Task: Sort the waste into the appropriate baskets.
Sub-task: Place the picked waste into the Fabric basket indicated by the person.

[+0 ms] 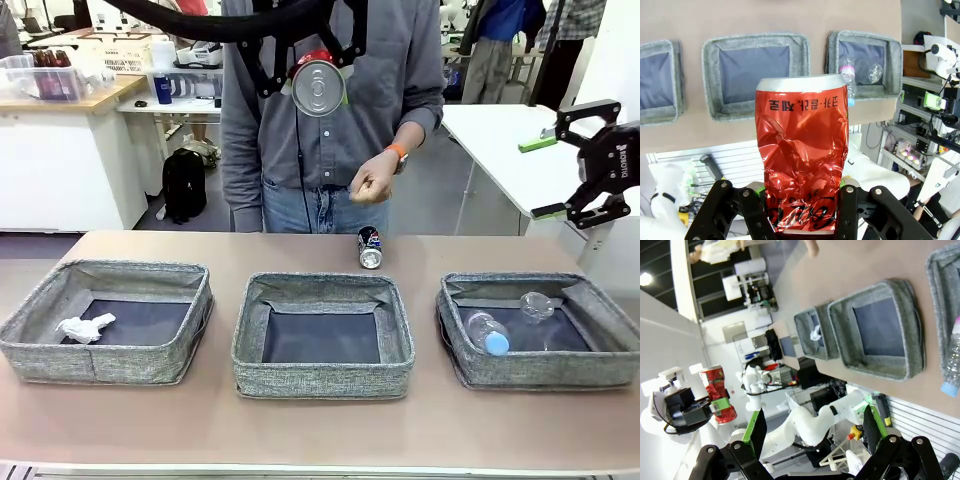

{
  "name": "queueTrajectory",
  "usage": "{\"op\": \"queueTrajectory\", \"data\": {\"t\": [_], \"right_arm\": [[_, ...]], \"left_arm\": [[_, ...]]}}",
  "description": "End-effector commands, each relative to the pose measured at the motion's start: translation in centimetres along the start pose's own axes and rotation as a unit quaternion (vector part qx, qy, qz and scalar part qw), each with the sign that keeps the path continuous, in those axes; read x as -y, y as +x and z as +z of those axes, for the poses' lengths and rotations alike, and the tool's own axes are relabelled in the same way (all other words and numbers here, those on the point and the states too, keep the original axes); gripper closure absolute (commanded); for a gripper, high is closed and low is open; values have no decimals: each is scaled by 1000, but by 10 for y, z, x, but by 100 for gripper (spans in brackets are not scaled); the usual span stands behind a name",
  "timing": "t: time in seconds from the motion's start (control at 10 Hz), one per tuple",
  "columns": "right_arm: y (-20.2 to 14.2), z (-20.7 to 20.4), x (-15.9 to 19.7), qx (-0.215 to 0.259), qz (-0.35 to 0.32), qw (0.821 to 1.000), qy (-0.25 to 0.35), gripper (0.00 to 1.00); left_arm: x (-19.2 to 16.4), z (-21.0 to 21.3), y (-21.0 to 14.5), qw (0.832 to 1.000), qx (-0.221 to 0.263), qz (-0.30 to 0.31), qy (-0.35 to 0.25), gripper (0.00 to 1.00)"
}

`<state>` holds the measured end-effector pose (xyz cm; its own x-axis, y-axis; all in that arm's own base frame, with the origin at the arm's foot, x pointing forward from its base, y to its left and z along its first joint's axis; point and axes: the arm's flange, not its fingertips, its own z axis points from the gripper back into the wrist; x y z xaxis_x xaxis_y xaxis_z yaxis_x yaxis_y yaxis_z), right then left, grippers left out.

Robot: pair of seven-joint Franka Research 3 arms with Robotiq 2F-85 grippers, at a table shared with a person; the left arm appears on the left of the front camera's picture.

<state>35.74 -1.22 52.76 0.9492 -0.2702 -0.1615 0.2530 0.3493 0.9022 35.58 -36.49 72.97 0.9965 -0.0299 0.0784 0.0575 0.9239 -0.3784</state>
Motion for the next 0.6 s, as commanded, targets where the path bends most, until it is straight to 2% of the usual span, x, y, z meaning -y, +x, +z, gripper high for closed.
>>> {"op": "queueTrajectory", "data": {"t": [0.0,0.5], "right_arm": [[0,4,-2,-7,3,1000,-2,0],[0,4,-2,-7,3,1000,-2,0]], "left_arm": [[1,3,-1,1000,5,0,-4,74],[1,3,-1,1000,5,0,-4,74]]}}
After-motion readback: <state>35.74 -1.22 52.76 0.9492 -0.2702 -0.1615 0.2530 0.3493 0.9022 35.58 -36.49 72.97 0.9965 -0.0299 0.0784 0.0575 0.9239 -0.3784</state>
